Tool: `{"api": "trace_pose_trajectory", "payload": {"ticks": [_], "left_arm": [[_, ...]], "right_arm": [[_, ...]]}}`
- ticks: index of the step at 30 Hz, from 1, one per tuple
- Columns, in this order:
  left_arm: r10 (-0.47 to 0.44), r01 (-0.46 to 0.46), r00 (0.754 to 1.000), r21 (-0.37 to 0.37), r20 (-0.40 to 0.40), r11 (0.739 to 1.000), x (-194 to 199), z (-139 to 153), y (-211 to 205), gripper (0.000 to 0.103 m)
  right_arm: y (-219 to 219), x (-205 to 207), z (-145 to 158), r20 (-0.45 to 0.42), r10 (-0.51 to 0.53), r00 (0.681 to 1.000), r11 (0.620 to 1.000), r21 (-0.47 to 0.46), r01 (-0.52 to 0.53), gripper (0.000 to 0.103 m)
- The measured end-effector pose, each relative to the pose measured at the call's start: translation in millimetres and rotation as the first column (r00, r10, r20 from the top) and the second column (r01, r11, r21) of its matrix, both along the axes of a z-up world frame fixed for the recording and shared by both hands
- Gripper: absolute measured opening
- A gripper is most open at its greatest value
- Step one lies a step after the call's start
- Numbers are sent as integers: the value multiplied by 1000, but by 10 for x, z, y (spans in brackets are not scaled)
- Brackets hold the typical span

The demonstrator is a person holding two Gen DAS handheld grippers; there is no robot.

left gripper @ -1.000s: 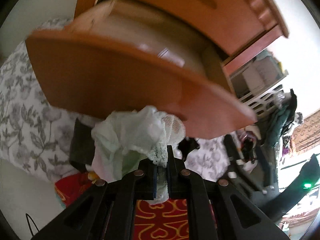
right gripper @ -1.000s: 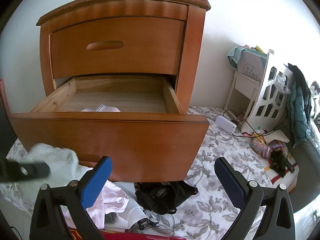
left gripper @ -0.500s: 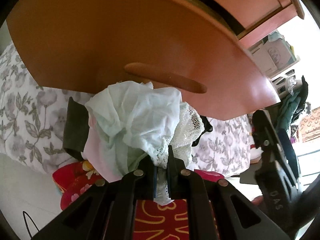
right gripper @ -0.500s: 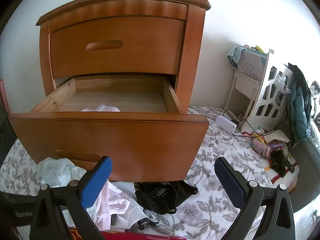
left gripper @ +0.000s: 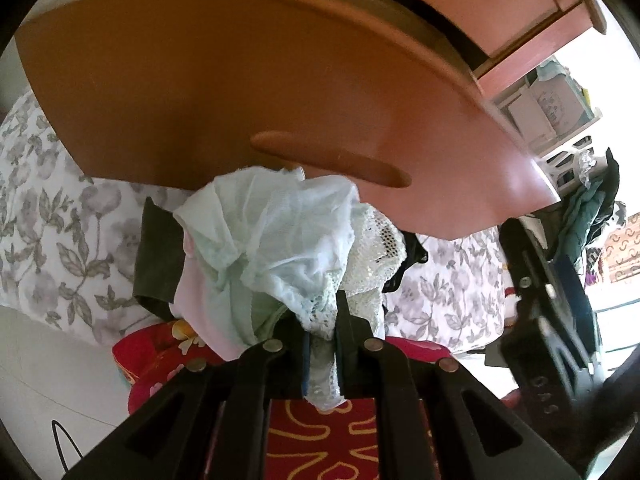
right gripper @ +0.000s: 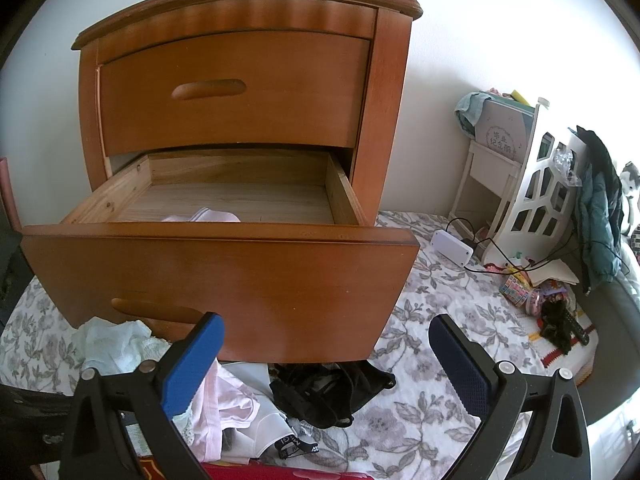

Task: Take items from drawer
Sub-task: 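Lower the pale green cloth onto the bed and open the left gripper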

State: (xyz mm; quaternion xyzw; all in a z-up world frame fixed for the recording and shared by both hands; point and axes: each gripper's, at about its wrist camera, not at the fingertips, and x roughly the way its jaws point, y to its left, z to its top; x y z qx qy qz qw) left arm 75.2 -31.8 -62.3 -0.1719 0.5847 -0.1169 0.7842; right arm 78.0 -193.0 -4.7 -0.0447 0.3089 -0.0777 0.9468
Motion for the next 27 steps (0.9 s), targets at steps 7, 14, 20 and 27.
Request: {"api": "trace_pose_trajectory", "payload": {"ticks": [7, 14, 20, 27], "left_arm": [[-4, 3, 999, 14, 49, 1000, -86, 211, 3, 19], [4, -5, 996, 11, 89, 1000, -117, 387, 37, 37], [38, -42, 993, 35, 113, 999, -110, 509, 164, 43], [93, -103, 986, 64, 140, 993, -121, 557, 348, 45]], "right_arm": [[1, -1, -1, 0, 0, 1000, 1000, 1, 0, 103], [-1, 0, -1, -1, 0, 1000, 1000, 0, 0, 103], [0, 4, -1, -1, 0, 1000, 1000, 0, 0, 103], [-2, 1, 0, -1, 0, 1000, 1000, -1, 0, 103]]}}
